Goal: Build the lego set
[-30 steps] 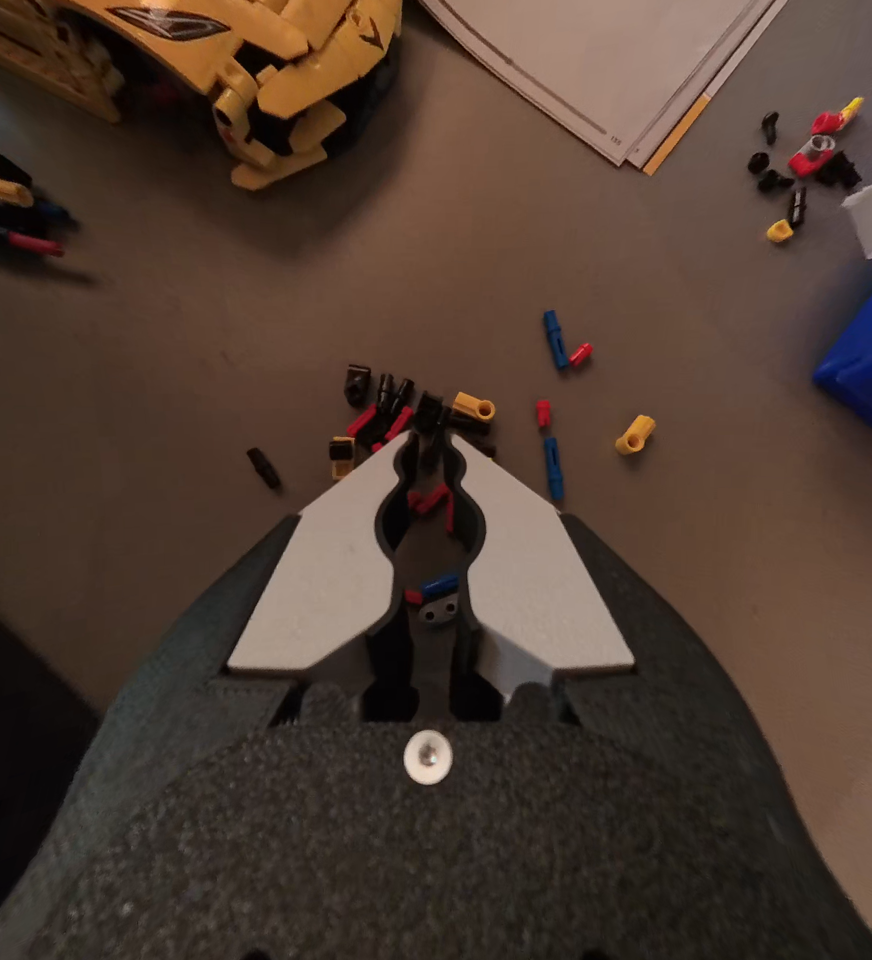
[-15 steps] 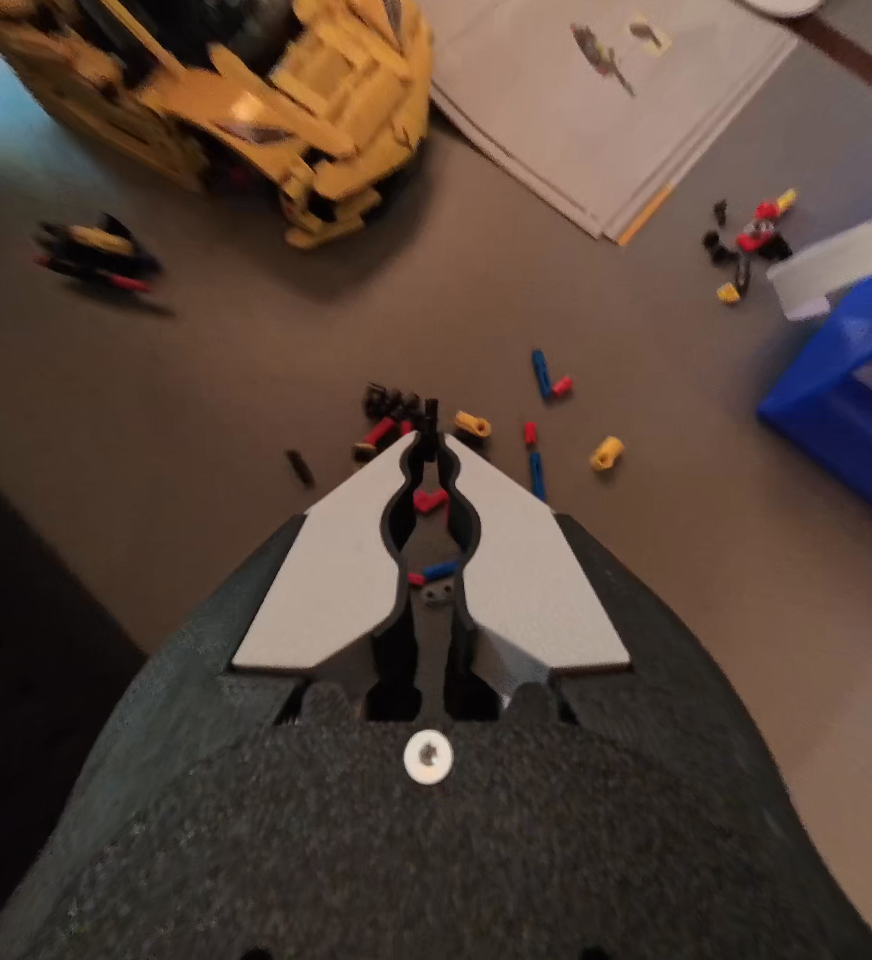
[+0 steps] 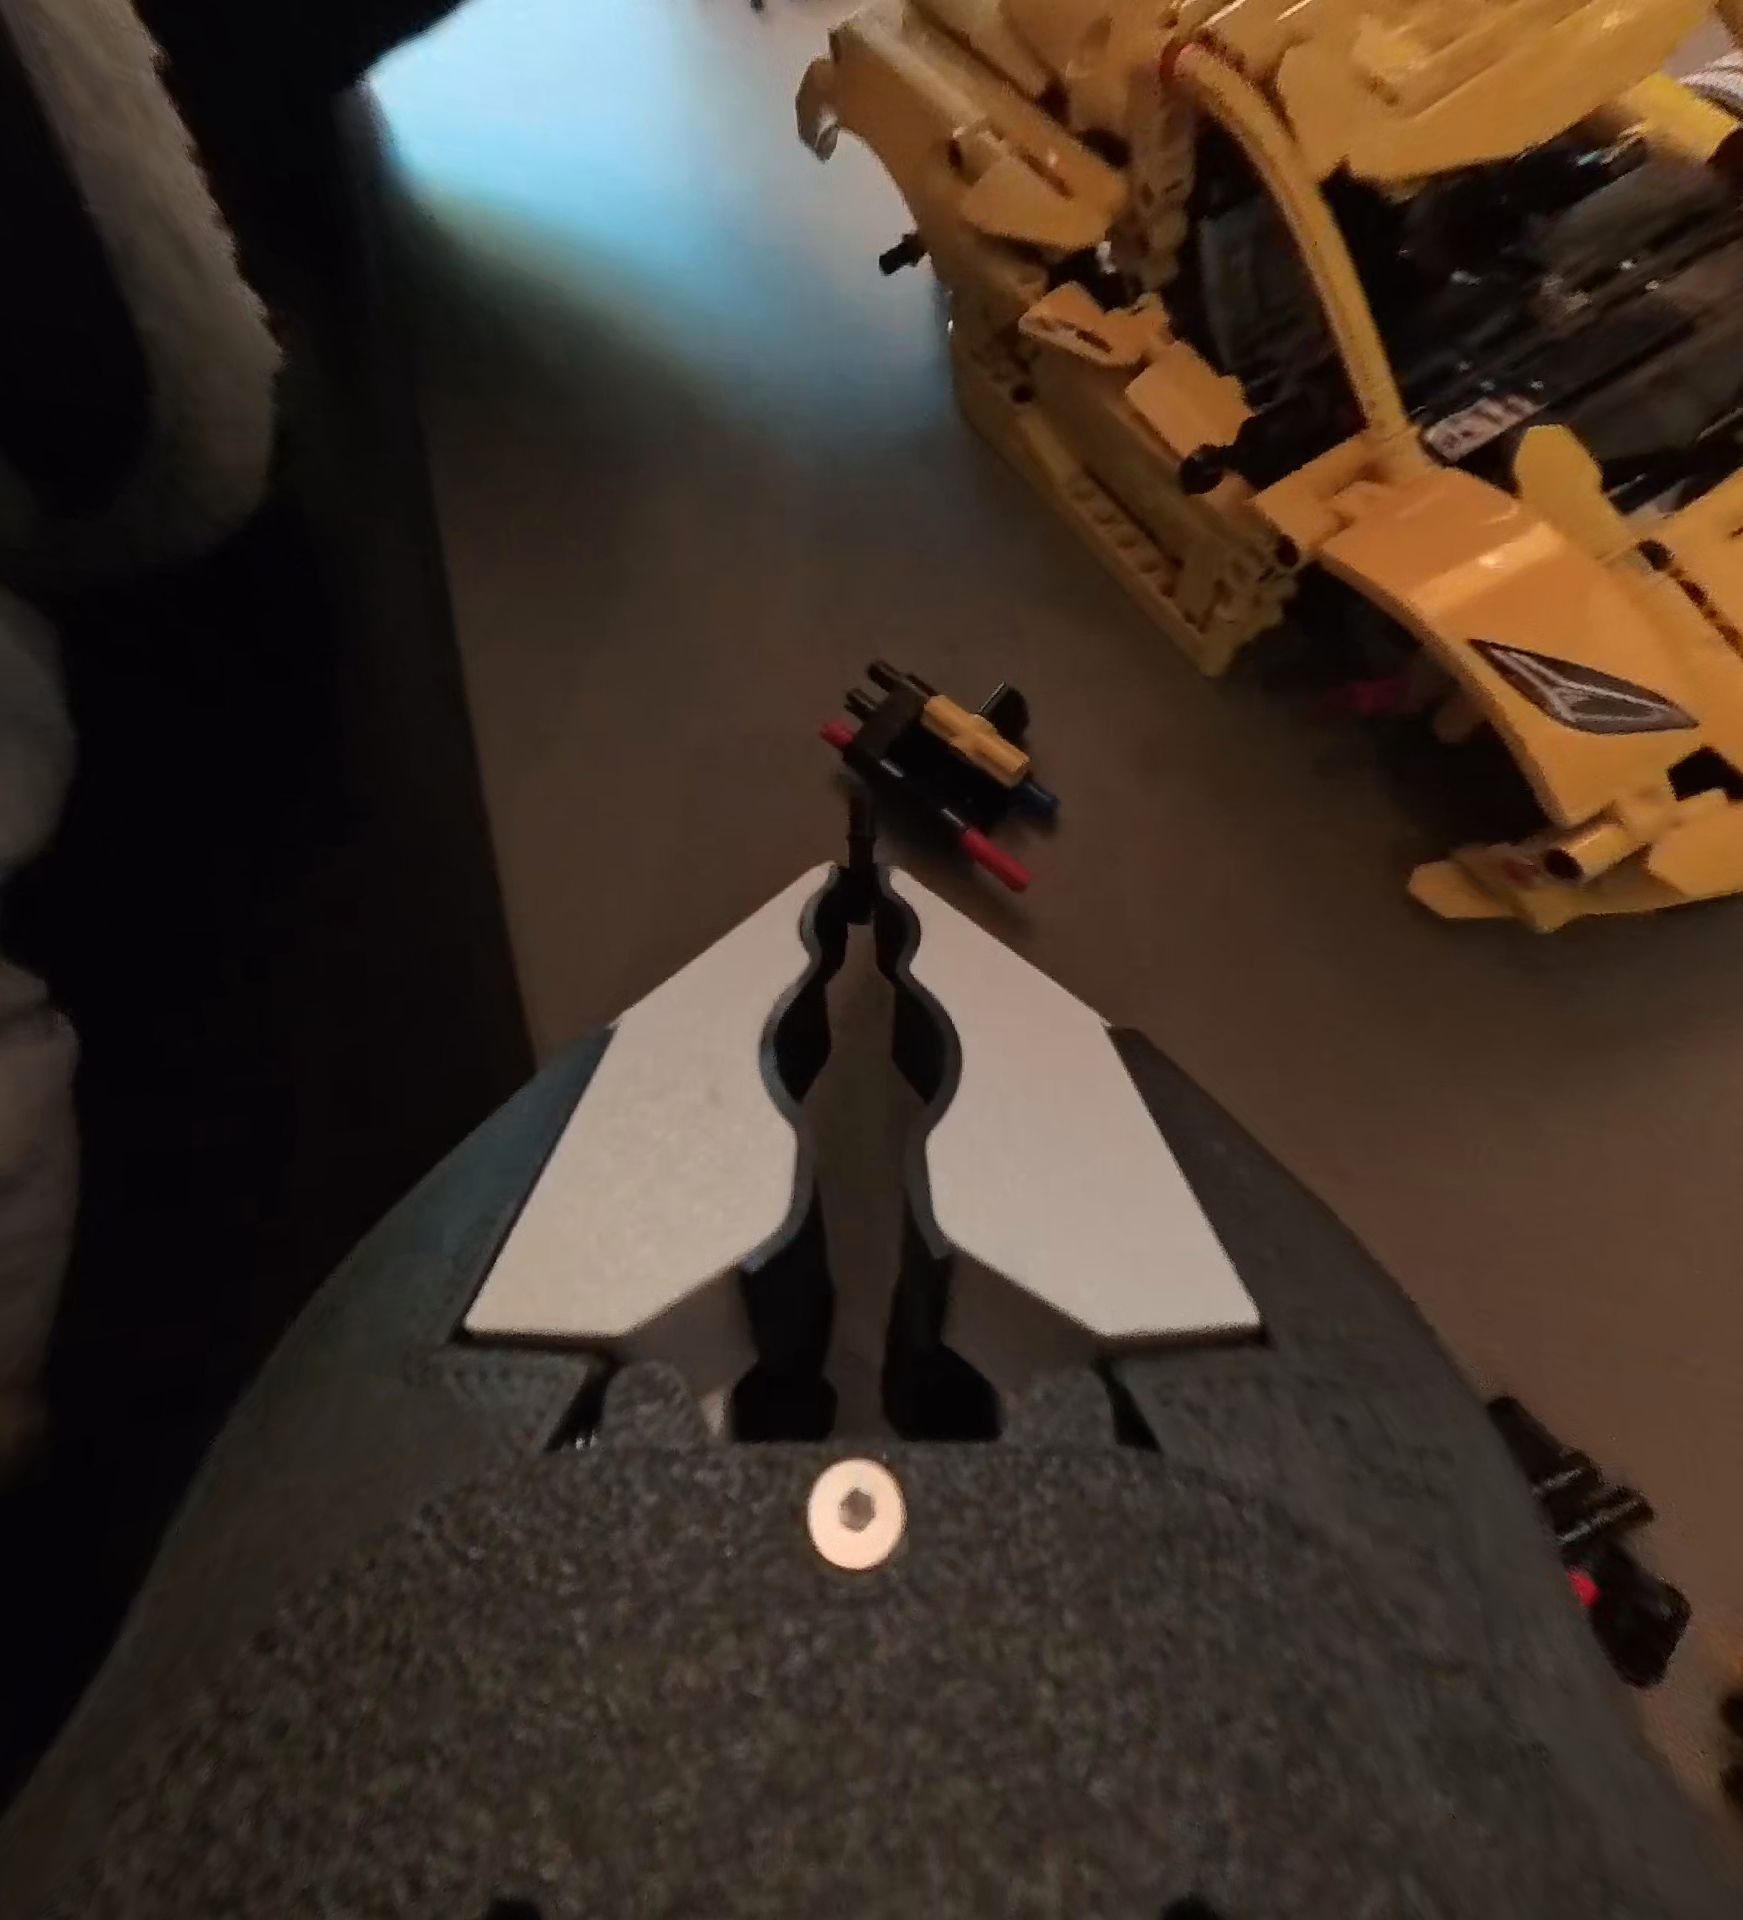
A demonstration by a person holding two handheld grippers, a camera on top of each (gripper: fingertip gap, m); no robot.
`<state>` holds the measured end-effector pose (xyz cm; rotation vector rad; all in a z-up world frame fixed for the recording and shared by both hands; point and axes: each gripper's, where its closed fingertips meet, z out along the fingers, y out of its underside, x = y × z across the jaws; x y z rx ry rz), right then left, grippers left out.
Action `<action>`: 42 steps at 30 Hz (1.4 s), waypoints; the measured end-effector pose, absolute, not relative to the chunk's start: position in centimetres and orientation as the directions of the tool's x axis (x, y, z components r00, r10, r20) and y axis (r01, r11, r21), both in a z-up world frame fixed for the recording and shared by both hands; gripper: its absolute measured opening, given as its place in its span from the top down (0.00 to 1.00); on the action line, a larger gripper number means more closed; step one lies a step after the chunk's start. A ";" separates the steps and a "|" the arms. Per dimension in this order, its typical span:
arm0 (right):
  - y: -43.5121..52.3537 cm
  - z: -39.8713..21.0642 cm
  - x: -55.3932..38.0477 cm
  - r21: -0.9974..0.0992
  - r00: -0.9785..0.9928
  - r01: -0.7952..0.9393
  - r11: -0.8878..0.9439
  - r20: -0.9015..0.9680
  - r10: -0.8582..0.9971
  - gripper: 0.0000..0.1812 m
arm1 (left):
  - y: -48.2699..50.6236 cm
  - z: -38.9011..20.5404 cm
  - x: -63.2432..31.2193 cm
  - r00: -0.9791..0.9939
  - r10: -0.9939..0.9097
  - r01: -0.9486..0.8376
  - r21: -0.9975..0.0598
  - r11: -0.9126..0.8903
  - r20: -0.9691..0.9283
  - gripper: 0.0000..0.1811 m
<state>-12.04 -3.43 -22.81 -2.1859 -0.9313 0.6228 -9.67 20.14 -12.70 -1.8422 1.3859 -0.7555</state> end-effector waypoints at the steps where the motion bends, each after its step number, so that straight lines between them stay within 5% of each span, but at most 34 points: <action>1: -3.4 -23.2 -12.0 -0.721 0.631 0.468 -0.511 -0.133 0.765 0.98 | 20.1 -12.6 -9.7 0.255 -0.966 -0.557 -0.812 -0.177 0.035 0.79; 10: -3.3 -24.5 -12.0 -0.687 0.643 0.528 -0.499 -0.060 0.764 0.98 | 19.5 -11.9 -9.9 0.248 -0.968 -0.560 -0.811 -0.167 0.028 0.79; 14: -3.5 -24.0 -11.3 -0.705 0.665 0.524 -0.478 -0.013 0.747 0.85 | 19.3 -11.8 -9.9 0.244 -0.969 -0.561 -0.811 -0.163 0.026 0.79; 18: -2.2 -22.5 -3.7 -0.691 0.819 0.484 -0.536 0.142 0.556 0.90 | 19.2 -11.5 -9.9 0.241 -0.970 -0.560 -0.814 -0.155 0.019 0.79; 27: -6.6 -21.6 11.9 -0.673 0.969 0.232 -0.703 0.095 0.229 0.91 | 19.3 -11.5 -10.0 0.239 -0.971 -0.561 -0.814 -0.152 0.017 0.79; 42: -4.1 -23.2 7.6 -0.675 0.940 0.247 -0.695 -0.008 0.341 0.93 | 18.8 -11.7 -9.8 0.219 -0.976 -0.573 -0.809 -0.134 0.006 0.79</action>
